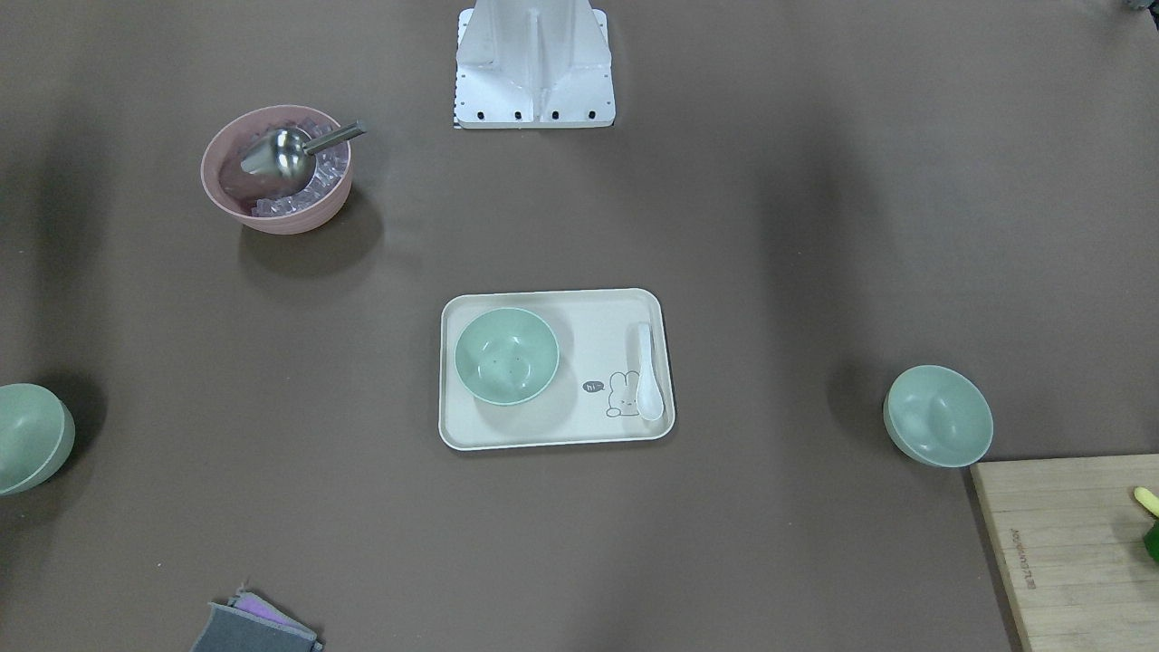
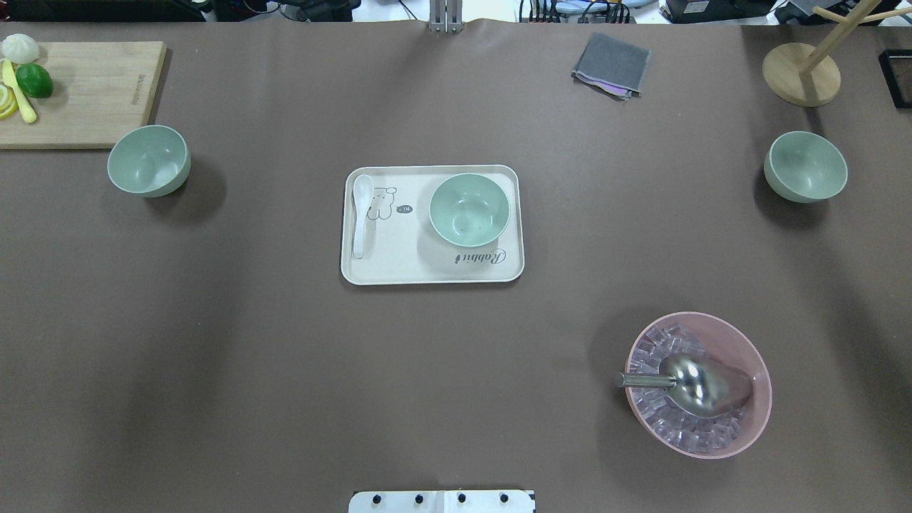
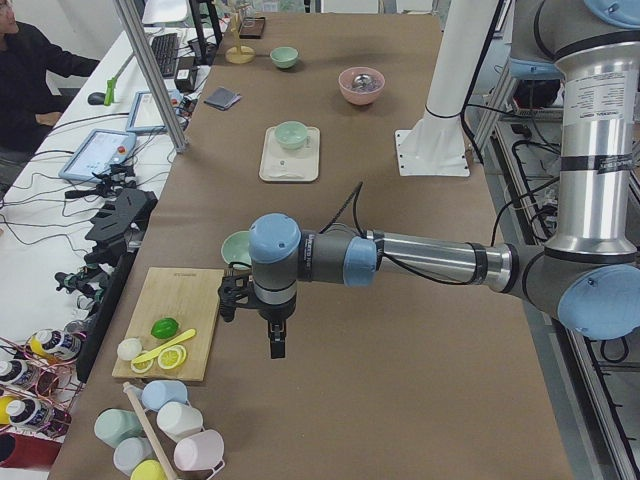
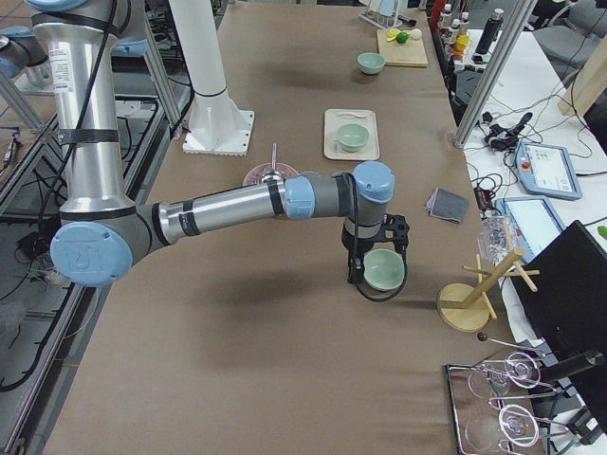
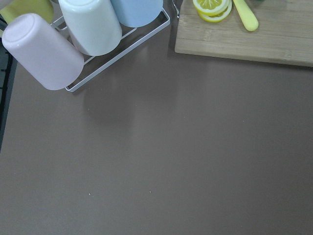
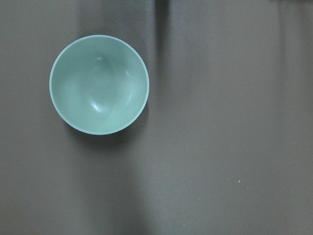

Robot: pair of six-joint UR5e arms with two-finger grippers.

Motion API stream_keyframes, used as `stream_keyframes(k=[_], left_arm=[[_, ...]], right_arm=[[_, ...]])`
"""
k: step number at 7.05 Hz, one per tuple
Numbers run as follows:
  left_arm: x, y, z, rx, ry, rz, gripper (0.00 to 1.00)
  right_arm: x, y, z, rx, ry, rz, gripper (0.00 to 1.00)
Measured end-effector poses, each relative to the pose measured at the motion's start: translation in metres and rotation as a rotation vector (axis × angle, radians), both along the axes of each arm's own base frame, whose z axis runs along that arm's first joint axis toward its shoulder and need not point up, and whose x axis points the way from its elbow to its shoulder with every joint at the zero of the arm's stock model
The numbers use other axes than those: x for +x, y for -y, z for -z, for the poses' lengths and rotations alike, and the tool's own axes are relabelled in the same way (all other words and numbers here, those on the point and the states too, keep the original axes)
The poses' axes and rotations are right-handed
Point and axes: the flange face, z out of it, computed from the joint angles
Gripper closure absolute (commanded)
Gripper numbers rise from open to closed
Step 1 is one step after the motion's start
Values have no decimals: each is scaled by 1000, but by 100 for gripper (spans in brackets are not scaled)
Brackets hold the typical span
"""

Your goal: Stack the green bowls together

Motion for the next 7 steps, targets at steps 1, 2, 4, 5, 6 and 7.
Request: stream_keyframes(k=[1, 2, 4, 5, 6, 7], left_arm=[[0, 0, 0, -1, 0, 1, 2], [1, 1, 2, 2, -1, 0, 2], [9, 10, 14, 32, -7, -14, 2], [20, 15, 15, 50, -8, -37, 2], [32, 22, 12, 80, -15, -59, 2], [48, 40, 12, 136, -27, -88, 2]], right_arm=[[1, -2, -2, -3, -1, 1, 0], [1, -2, -3, -4, -2, 1, 0], [0, 1, -3, -3, -2, 3, 0], [-1, 6, -6, -8, -3, 4, 0], [-2, 12, -11, -18, -4, 6, 0], [-4, 20, -12, -22, -4, 8, 0]])
